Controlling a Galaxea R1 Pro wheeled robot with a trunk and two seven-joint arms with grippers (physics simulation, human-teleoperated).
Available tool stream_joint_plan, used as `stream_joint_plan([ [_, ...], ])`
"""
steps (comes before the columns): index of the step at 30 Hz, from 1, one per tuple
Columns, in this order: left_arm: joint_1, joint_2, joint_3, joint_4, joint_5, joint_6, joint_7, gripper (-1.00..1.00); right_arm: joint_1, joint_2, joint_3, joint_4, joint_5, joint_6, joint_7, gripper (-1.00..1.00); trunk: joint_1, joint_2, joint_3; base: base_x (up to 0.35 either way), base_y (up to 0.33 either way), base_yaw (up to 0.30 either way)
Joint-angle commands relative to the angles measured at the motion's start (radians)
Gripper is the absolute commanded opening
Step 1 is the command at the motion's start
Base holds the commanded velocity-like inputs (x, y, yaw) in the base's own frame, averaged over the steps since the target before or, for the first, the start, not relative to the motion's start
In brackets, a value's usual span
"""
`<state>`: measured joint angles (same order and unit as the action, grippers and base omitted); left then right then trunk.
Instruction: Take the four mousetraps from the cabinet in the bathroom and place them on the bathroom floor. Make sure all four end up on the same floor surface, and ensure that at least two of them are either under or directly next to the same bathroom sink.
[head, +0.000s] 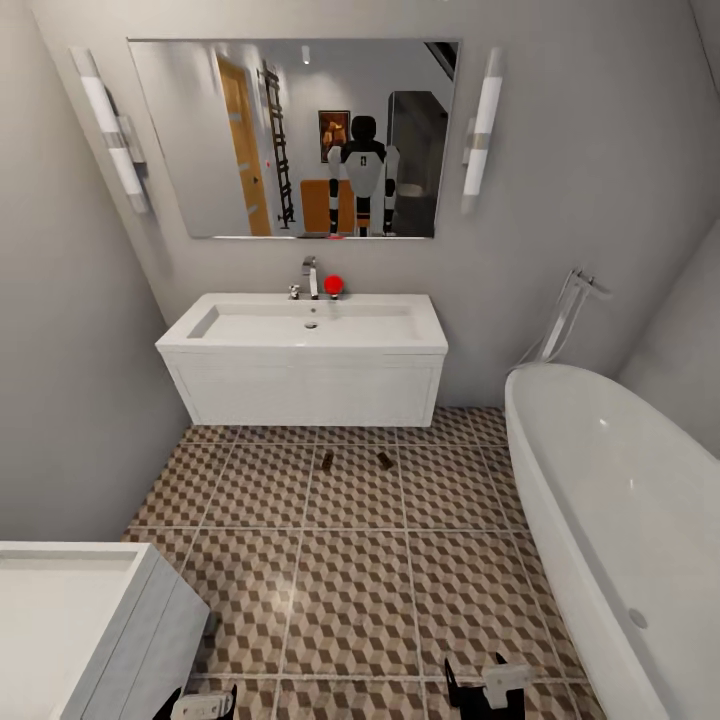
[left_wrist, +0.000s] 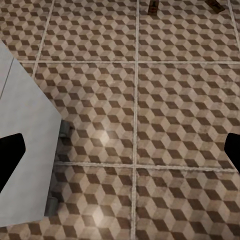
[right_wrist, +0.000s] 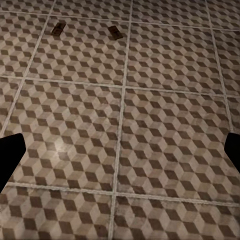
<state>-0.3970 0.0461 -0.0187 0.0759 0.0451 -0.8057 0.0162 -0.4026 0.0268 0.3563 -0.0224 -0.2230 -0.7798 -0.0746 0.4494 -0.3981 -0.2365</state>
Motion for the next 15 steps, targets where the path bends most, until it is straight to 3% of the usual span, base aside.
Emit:
stream_joint_plan([
  [1, -0.002, 0.000, -0.003, 0.004, 0.004, -0.006, 0.001, 1.00, -0.001, 0.000, 0.009, 0.001, -0.002, -0.002, -0.008, 1.00, 0.001, -0.002, -0.002, 0.000, 0.000, 0.000],
  [6, -0.002, 0.000, -0.003, 0.004, 0.004, -0.006, 0.000, 1.00, -0.001, 0.000, 0.008, 0.000, -0.004, -0.001, -0.009, 1.00, 0.001, -0.002, -0.002, 0.000, 0.000, 0.039],
  [15, -0.002, -0.002, -0.004, 0.005, 0.004, -0.005, -0.002, 1.00, -0.001, -0.002, 0.007, -0.001, -0.004, -0.001, -0.009, 1.00, 0.001, -0.002, -0.002, -0.010, 0.000, 0.217],
])
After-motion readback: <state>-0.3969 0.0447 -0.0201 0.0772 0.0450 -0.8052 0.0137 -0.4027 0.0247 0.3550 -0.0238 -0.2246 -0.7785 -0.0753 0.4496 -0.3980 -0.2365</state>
